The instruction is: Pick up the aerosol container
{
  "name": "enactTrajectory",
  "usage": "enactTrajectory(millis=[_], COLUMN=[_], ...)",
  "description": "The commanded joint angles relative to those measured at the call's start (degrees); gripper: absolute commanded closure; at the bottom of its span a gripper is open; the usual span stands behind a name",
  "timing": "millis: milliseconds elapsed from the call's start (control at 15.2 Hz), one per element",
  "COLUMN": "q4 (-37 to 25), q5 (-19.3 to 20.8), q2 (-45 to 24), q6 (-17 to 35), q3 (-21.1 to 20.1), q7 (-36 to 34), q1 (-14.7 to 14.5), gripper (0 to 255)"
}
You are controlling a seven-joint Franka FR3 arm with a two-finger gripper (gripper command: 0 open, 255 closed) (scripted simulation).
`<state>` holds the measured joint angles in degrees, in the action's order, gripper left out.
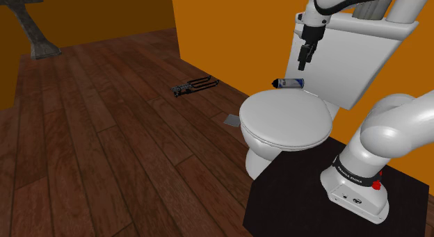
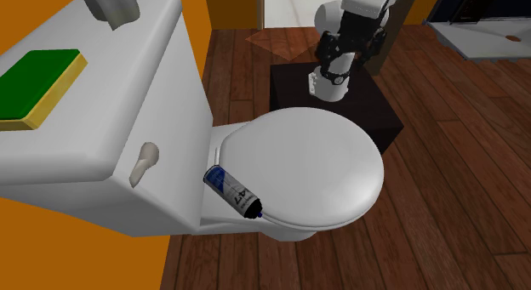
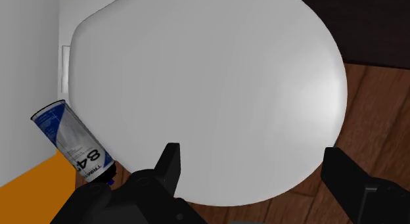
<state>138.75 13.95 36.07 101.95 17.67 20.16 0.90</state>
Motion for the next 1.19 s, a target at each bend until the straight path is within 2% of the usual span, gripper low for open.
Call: enactTrajectory(millis=[0, 330, 594, 924, 1122], q4=[-0.89, -3.93, -7.83, -14.55, -19.68], q5=[0.91, 0.93, -1.71, -9.42, -15.9], q2=[-3.12, -12.12, -20.94, -34.13, -42.88], q6=[2.56, 8.94, 13.64, 18.17, 19.52], q3=[3.08, 10.17, 15.59, 20.96, 22.06], q7=[4.07, 13.67, 22.33, 35.07, 43.27], q1=[0.05, -0.73, -1.86, -2.61, -1.2], gripper=[0, 0, 0, 0, 0])
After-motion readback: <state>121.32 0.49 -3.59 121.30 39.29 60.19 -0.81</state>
